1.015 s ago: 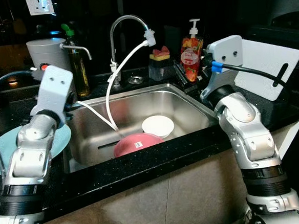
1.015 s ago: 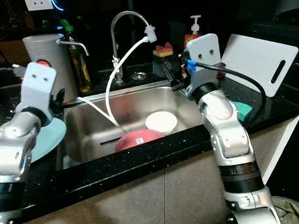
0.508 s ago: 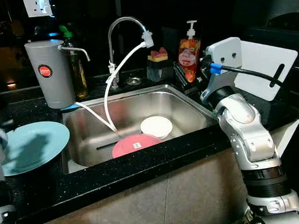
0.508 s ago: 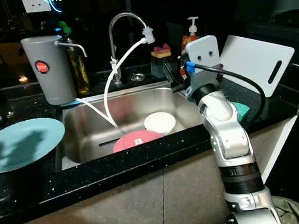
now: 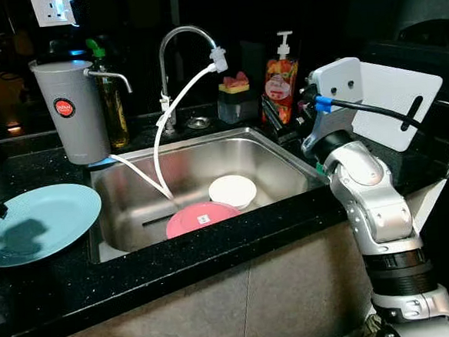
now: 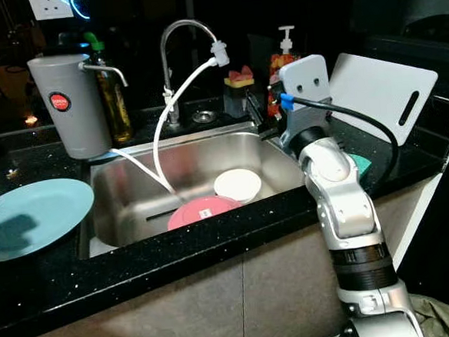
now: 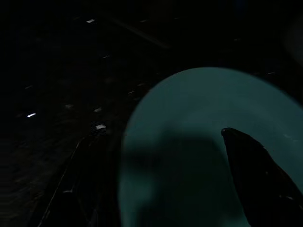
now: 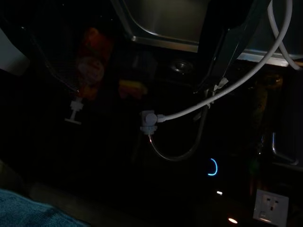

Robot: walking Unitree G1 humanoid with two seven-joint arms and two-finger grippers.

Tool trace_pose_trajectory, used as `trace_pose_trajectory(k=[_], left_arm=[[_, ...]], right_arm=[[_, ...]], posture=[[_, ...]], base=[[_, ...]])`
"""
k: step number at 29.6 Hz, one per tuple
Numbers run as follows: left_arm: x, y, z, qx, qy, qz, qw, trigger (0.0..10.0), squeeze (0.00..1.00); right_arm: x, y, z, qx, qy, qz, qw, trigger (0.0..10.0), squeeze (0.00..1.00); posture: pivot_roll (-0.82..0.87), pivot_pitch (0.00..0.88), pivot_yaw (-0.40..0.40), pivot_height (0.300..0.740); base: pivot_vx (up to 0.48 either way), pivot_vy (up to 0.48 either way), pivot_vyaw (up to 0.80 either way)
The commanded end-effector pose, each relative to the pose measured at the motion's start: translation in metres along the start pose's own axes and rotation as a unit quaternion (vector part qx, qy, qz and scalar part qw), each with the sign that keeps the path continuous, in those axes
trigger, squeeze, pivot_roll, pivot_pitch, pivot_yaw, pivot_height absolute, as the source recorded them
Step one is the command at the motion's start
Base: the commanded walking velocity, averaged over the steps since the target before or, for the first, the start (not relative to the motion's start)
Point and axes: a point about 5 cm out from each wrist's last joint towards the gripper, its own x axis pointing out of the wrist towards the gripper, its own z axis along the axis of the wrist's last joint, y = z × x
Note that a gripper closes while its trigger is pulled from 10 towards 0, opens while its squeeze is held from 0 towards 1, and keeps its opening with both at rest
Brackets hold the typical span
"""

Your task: Kitchen organization

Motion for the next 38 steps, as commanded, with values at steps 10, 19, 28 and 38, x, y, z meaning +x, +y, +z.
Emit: trace_pose_trajectory(k=[10,19,28,38], left_arm=[[0.001,0.021,-0.011,-0.021,0.032,0.041,0.998,10.0,0.00],[0.001,0.000,-0.031,-0.117,0.096,-0.049,0.987,8.8,0.00],[0.001,-0.008,-0.037,-0.178,0.108,-0.083,0.975,0.0,0.00],[0.001,-0.018,-0.028,-0.274,0.053,-0.097,0.955,0.0,0.00]], right_arm=[[0.003,0.002,0.001,0.000,-0.005,0.007,1.000,10.0,0.00],[0.005,0.002,0.002,-0.001,-0.007,0.010,1.000,10.0,0.00],[0.005,0.002,0.002,-0.003,-0.008,0.011,1.000,10.0,0.00],[0.005,0.002,0.001,-0.003,-0.007,0.011,1.000,10.0,0.00]], posture=[[0.13,0.038,-0.048,0.740],[0.13,0.038,-0.048,0.740],[0.12,0.027,-0.054,0.740],[0.12,0.032,-0.058,0.740]], base=[[0.000,0.000,0.00],[0.000,0.000,0.00],[0.000,0.000,0.00],[0.000,0.000,0.00]])
